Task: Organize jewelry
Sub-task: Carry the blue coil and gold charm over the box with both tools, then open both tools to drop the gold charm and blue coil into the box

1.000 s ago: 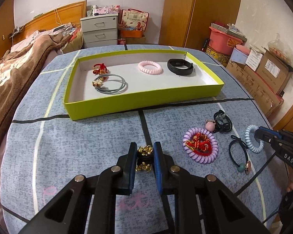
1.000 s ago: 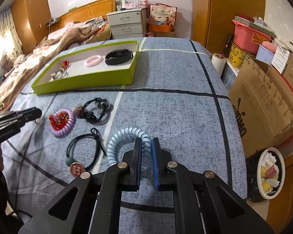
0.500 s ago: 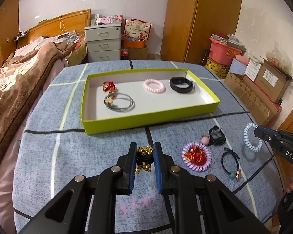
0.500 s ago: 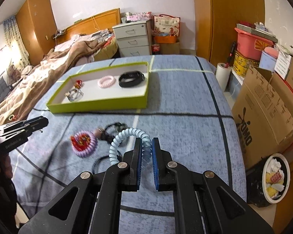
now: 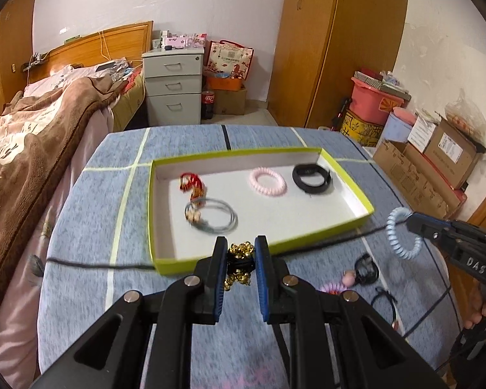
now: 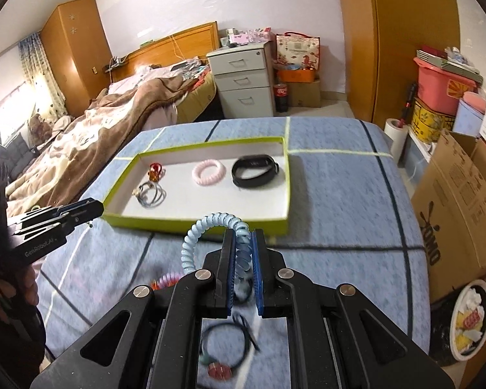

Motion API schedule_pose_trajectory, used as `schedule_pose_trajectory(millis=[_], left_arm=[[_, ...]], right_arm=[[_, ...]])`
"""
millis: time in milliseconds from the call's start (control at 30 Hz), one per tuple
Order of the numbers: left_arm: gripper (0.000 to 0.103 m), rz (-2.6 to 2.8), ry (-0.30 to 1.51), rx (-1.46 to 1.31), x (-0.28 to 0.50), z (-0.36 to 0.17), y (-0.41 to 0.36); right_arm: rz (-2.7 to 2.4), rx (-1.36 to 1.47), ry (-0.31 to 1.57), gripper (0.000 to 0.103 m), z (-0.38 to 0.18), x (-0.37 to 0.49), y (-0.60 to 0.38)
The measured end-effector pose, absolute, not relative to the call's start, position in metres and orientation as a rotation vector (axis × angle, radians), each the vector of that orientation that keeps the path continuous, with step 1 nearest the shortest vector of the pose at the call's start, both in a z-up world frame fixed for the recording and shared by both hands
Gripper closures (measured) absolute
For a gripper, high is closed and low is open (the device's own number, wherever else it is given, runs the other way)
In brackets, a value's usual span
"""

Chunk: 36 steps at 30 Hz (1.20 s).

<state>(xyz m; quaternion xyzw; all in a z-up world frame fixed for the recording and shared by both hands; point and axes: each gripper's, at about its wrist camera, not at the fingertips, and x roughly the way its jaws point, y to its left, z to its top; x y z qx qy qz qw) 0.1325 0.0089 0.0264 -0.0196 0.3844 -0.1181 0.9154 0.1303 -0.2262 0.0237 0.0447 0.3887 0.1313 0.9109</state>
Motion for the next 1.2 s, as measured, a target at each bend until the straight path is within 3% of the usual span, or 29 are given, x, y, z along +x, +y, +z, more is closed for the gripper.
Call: schedule_pose_trajectory(millis=[667,1200], left_arm=[[0.085,-0.291,0.897,-0.039,0.228,-0.001,-0.010],[0.085,-0.265,0.953,-0.019,0.254,-0.025,-0.022]], right_arm=[[0.309,0.085,0.910,0.093,-0.012,0.221,-0.192],[0.309,0.026,0.964,0.093,-0.033,0.236,-0.182]])
